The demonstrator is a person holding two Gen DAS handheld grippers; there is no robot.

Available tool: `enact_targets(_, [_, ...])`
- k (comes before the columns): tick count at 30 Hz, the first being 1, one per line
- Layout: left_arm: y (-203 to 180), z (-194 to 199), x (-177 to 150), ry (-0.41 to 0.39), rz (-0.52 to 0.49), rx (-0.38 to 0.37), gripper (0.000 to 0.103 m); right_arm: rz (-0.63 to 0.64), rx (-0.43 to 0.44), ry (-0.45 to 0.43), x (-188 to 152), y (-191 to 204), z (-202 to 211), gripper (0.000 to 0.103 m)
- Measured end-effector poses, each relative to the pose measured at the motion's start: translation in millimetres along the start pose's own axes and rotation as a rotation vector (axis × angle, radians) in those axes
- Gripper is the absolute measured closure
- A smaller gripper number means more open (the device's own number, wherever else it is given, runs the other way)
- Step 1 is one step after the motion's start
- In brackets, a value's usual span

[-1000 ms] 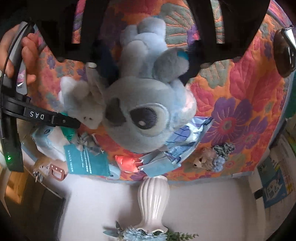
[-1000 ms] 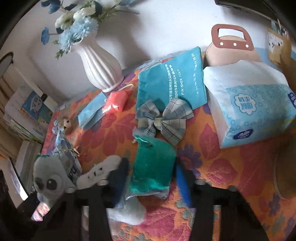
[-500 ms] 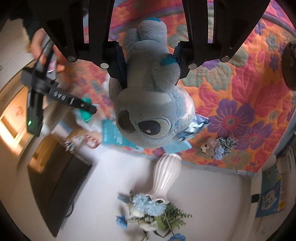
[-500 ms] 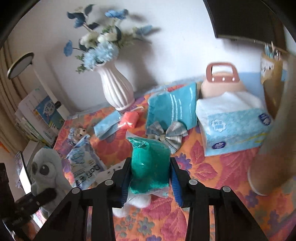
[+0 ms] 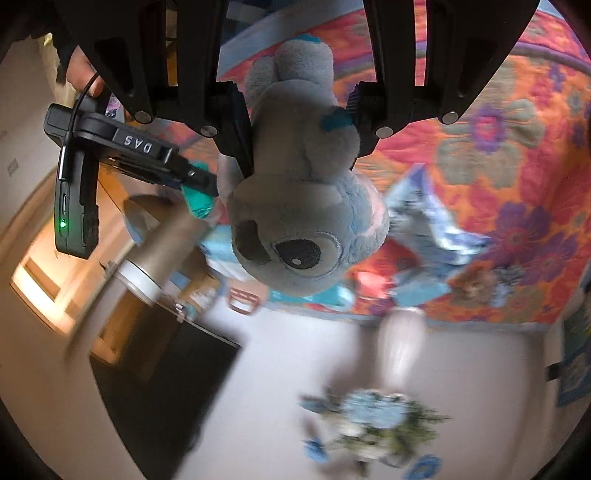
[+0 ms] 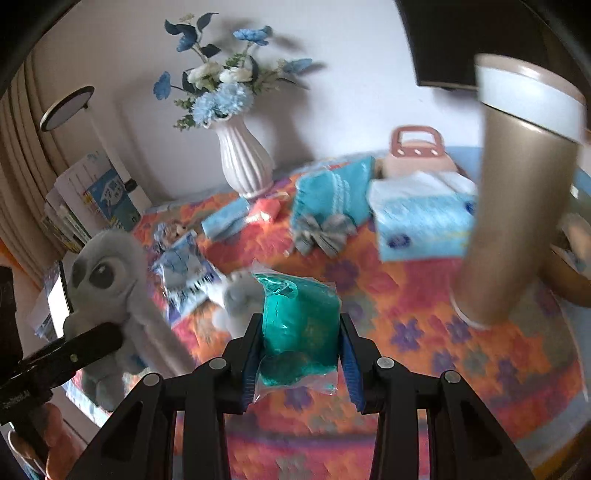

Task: Organize soft objects
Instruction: 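Carry Stitch plush with left tool to glass table while right tool carries green bag, release both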

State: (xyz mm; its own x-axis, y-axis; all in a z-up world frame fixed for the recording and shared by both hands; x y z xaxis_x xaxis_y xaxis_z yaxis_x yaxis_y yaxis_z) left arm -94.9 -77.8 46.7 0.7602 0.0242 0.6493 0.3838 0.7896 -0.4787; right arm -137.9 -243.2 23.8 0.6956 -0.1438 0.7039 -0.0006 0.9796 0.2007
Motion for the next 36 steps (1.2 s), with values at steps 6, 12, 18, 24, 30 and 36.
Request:
enact_targets(6, [-62,-26,-11,0.058,-0.106,-0.080,0.064,-0.092,-0.015,0.039,-21,-40,29,0.065])
enact_targets(12, [-120,-51,-20,0.109,-0.203,-0.144,0.064,-0.183,-0.048,0.012,-29,-86,64,0.065])
enact_targets(18, [-177,-69,-29,0.150,-0.304,-0.202,0.064,-0.253,-0.098,-0.032,-34,-133,97,0.065])
enact_targets(24, [-229,-88,-44,0.193,-0.399,-0.246,0.064,-0.332,-0.150,-0.080,-40,-180,123,0.065])
enact_targets(30, [-268,-110,-58,0.246,-0.448,-0.312,0.064,-0.412,-0.218,-0.131,-44,-227,151,0.065])
enact_targets(36, [-312,-129,-64,0.246,-0.511,-0.327,0.064,-0.441,-0.293,-0.196,-31,-267,179,0.065])
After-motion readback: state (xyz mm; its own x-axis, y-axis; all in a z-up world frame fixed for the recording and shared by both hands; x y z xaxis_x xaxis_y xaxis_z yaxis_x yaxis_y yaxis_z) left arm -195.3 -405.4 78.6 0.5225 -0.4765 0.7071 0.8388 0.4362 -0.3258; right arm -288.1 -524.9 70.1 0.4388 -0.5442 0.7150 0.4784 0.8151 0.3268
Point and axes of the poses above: each gripper's, at about its wrist camera, not at the fingertips, and z roughly against the way its jaws point, y to its left, x to its top, the point moved 5 cm from there along -z, roughly the way its jaws point, and after that the axes turned 8 degrees about z, right-handed, at the moved point
